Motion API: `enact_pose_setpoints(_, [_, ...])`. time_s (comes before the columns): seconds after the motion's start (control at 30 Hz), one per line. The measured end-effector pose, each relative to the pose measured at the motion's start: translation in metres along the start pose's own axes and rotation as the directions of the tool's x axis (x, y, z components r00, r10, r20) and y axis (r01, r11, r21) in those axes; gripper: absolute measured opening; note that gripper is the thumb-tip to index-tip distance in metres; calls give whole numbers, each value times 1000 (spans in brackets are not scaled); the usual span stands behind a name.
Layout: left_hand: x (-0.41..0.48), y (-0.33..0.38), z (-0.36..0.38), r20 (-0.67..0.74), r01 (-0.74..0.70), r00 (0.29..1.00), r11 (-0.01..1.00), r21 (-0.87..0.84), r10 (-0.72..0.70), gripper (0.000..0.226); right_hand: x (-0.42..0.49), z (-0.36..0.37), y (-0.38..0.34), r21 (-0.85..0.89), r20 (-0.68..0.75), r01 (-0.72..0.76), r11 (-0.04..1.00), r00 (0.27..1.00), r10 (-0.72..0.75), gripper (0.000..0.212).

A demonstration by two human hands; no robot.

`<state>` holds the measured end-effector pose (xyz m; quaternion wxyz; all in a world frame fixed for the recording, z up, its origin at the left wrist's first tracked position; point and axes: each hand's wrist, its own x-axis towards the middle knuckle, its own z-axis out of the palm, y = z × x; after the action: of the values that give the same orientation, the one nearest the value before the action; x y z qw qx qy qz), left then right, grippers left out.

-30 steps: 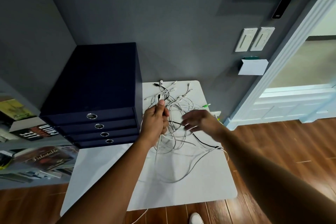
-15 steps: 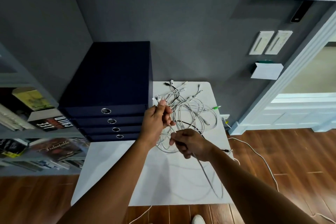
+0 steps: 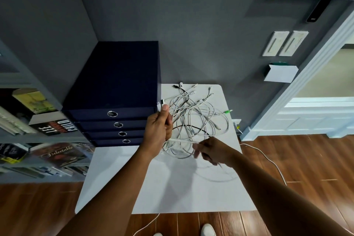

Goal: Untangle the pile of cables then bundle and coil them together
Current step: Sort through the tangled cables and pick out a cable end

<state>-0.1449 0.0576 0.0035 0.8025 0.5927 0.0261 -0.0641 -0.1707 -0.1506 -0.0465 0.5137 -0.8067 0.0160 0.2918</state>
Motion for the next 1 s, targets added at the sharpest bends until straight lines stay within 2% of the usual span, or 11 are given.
enact_pose_setpoints(0.1, [-6, -8, -10, 53, 13, 998, 997, 72, -17, 50, 0, -2, 18, -282, -144, -75, 957, 989, 35, 58])
enact_pose_setpoints(0.17, [-13, -16, -17, 77, 17, 997, 993, 117, -26, 51, 1, 1, 25, -330, -179, -70, 942, 984, 10, 56])
enact_pose_setpoints(0.23, [-19, -23, -24, 41, 21, 999, 993, 115, -26, 50, 0, 8, 25, -251, -141, -53, 966, 990, 17, 43])
enact_pose_setpoints(0.37, [-33, -32, -48, -157, -42, 987, 999, 7, 42, 49, 3, 23, 30, 15, 40, -81, 997, 996, 80, 21])
enact_pose_setpoints(0.5, [-40, -40, -83, -344, -110, 934, 993, -28, 94, 46, 18, 51, 33, 24, 153, -96, 995, 984, 92, 22])
enact_pose_setpoints(0.57, [-39, -45, -105, -438, -98, 896, 994, -47, 67, 47, 24, 70, 24, -40, 160, -71, 997, 984, 77, 29])
enact_pose_setpoints(0.63, [-37, -48, -129, -507, -65, 862, 992, -110, 0, 36, 31, 87, 20, -204, 115, -24, 979, 992, 48, 37])
enact_pose_setpoints(0.73, [-36, -52, -160, -583, -11, 810, 994, -112, -57, 30, 41, 108, 17, -531, -10, -55, 845, 998, 58, 47])
enact_pose_setpoints(0.8, [-35, -57, -178, -625, 48, 778, 998, -47, -67, 32, 46, 121, 16, -671, -74, -87, 736, 996, 50, 56])
enact_pose_setpoints(0.87, [-35, -62, -198, -638, 112, 766, 994, 6, -82, 31, 53, 135, 16, -725, -117, -86, 683, 993, 1, 61])
enact_pose_setpoints(1.0, [-40, -65, -237, -682, 139, 724, 990, -4, -104, 29, 62, 155, 19, -590, -59, 65, 805, 991, -123, 31])
